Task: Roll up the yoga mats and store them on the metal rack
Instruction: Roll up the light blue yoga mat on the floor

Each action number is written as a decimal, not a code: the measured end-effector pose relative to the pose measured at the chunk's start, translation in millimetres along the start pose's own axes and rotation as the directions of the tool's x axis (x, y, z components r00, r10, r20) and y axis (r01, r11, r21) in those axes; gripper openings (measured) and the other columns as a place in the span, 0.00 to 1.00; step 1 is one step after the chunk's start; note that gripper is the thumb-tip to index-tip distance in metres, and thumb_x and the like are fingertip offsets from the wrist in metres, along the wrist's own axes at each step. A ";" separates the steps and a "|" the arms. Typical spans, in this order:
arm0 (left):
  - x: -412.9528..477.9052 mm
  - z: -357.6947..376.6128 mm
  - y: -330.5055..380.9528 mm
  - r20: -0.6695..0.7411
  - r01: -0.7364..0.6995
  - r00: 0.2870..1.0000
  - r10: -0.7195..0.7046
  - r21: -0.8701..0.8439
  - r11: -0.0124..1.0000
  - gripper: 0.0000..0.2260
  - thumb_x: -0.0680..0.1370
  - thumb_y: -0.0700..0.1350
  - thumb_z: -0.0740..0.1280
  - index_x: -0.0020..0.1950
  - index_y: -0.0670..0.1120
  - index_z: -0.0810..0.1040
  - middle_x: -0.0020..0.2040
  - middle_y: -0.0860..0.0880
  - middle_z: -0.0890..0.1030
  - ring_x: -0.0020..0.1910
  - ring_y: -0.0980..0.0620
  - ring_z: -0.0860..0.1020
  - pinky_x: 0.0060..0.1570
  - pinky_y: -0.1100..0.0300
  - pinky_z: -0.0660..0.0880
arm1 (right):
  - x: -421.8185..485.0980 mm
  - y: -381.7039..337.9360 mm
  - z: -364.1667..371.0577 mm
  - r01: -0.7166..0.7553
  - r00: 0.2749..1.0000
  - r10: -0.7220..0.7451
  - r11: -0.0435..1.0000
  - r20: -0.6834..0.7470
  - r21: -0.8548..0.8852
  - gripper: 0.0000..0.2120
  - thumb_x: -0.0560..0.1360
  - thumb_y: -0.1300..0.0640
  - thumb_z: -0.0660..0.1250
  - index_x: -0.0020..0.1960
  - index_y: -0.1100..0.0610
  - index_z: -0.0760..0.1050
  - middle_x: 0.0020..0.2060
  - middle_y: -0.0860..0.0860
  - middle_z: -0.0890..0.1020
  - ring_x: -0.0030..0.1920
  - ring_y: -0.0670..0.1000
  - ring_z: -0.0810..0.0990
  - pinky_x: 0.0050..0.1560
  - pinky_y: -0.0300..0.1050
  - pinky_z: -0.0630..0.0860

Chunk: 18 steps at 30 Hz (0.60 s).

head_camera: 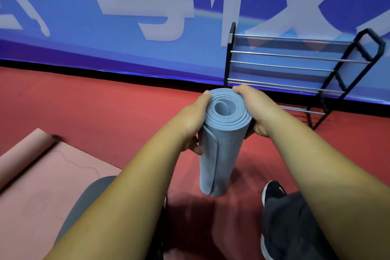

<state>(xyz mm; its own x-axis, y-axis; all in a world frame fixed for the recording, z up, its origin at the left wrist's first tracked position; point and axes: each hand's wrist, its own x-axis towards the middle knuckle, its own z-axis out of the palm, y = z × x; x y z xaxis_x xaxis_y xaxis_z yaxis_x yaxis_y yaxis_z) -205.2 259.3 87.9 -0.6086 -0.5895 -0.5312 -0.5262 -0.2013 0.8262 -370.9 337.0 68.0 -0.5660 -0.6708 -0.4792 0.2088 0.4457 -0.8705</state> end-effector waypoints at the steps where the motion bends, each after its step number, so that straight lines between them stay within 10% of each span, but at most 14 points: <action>1: -1.3 0.0 -1.4 0.006 -0.007 1.000 0.006 0.045 0.999 0.23 0.81 0.69 0.62 0.60 0.52 0.82 0.50 0.47 0.84 0.43 0.41 0.81 0.44 0.38 0.85 | 0.3 0.8 -0.6 -0.001 1.000 0.001 1.000 -0.002 -0.003 0.15 0.77 0.40 0.63 0.49 0.49 0.82 0.39 0.60 0.83 0.39 0.61 0.79 0.44 0.65 0.73; 4: -1.9 4.9 -7.1 -0.030 -0.051 0.998 0.053 0.086 0.995 0.29 0.69 0.64 0.75 0.64 0.50 0.80 0.54 0.40 0.86 0.38 0.41 0.84 0.37 0.37 0.85 | -1.7 1.0 -2.3 0.000 1.000 0.000 1.000 0.007 -0.002 0.17 0.77 0.41 0.62 0.50 0.51 0.84 0.41 0.60 0.85 0.40 0.61 0.81 0.46 0.64 0.75; 13: -5.5 -28.7 12.1 -0.164 -0.240 0.940 0.298 0.299 0.923 0.12 0.76 0.46 0.68 0.59 0.50 0.81 0.49 0.44 0.86 0.39 0.39 0.86 0.32 0.36 0.84 | -21.0 4.8 20.8 0.245 0.969 -0.241 0.962 0.045 -0.122 0.13 0.75 0.40 0.73 0.56 0.44 0.84 0.46 0.46 0.89 0.46 0.54 0.88 0.46 0.57 0.81; 18: 5.2 -65.5 15.2 0.018 -0.402 0.895 0.445 0.466 0.788 0.26 0.73 0.41 0.72 0.70 0.57 0.81 0.58 0.58 0.86 0.55 0.58 0.85 0.58 0.49 0.84 | -21.8 13.4 36.7 0.302 0.950 -0.312 0.916 0.004 -0.264 0.27 0.67 0.47 0.81 0.63 0.45 0.74 0.52 0.49 0.85 0.47 0.51 0.88 0.45 0.61 0.88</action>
<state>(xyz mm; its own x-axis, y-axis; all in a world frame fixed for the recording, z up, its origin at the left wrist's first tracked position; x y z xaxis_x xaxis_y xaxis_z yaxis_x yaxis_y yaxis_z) -177.4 201.9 110.1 -0.7901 -0.6029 -0.1111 -0.4473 0.4430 0.7770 -326.5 335.8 62.7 -0.5995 -0.7789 -0.1841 -0.1904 0.3622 -0.9124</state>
